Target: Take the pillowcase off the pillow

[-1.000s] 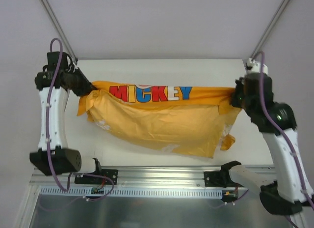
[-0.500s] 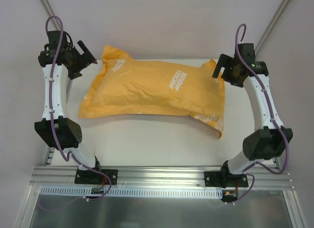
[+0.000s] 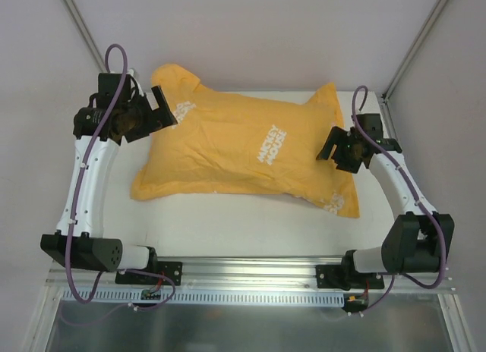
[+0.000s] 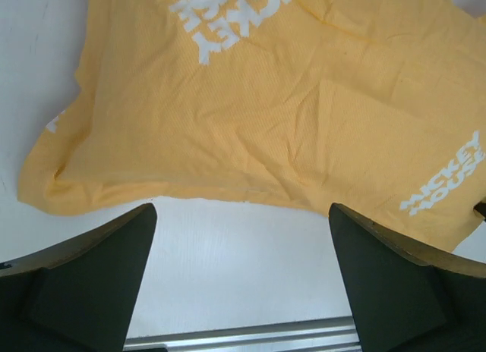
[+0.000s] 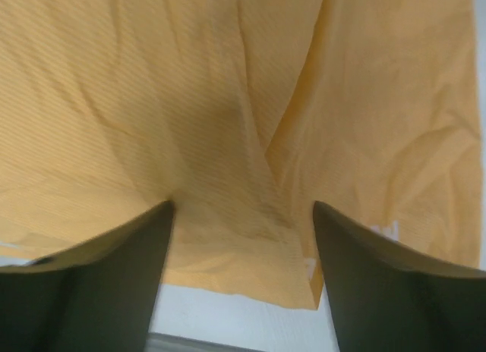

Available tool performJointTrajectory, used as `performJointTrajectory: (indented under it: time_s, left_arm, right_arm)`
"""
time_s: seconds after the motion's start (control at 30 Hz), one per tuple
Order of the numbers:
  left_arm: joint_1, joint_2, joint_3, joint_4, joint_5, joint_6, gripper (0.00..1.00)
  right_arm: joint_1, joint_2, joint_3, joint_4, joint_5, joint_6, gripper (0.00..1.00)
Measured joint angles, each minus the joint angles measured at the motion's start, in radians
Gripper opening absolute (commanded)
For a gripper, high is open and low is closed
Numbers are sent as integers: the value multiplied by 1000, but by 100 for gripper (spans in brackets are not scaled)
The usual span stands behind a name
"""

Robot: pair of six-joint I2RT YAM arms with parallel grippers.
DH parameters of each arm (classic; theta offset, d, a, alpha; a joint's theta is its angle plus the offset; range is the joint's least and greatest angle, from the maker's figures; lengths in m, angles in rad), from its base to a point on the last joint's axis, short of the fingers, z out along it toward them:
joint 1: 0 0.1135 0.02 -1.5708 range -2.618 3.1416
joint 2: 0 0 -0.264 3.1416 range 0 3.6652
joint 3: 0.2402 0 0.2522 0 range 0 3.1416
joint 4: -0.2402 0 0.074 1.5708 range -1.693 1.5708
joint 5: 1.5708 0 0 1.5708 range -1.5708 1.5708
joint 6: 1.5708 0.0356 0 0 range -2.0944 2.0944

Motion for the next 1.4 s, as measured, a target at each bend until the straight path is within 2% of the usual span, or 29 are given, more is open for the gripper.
performJointTrajectory:
  time_s: [0.07,0.1,0.17,0.3,0.33,0.37,0.4,0.5,0.57,0.73,0.9,0.97,1.07,1.13,1.4]
  left_arm:
    - [-12,-24,-39,-1,2,-2,99]
    - [-18,-37,-60,-2,4,-3,99]
    - [-27,-63,-103,-1,9,-8,99]
    - [-39,-102,-163,-2,27,-23,99]
    - [-44,-109,-173,-2,28,-26,99]
    - [-45,-117,-182,-2,30,-27,99]
    - [-51,-121,-187,-1,31,-27,99]
    - [-64,-132,-191,0,34,-27,99]
    - [-71,-139,-191,2,38,-26,99]
    - [-106,-146,-191,9,44,-25,98]
    - [-196,-135,-190,14,26,-25,96]
    - [-267,-116,-183,14,-3,-25,95]
    - [-378,-70,-169,16,-31,-25,95]
    - [-431,-38,-161,18,-38,-25,95]
    - [-461,-8,-161,19,-62,-31,95]
  right_arm:
    - [6,5,-68,35,-58,28,25]
    - [18,10,-91,55,-80,39,8]
    - [54,14,-116,90,-97,55,1]
    - [233,11,-121,117,-65,74,1]
    - [293,8,-121,121,-57,79,4]
    - [351,1,-121,122,-58,87,14]
    - [415,-9,-121,126,-58,98,44]
    - [552,-59,-121,133,-65,114,83]
    - [578,-108,-120,128,-58,107,91]
    - [507,-256,-121,68,34,88,89]
    - [295,-368,-170,61,31,110,78]
    - [239,-358,-189,64,6,128,75]
    - [233,-306,-196,80,-55,162,72]
    - [234,-266,-196,106,-100,181,67]
    - [264,-131,-204,253,-217,283,42]
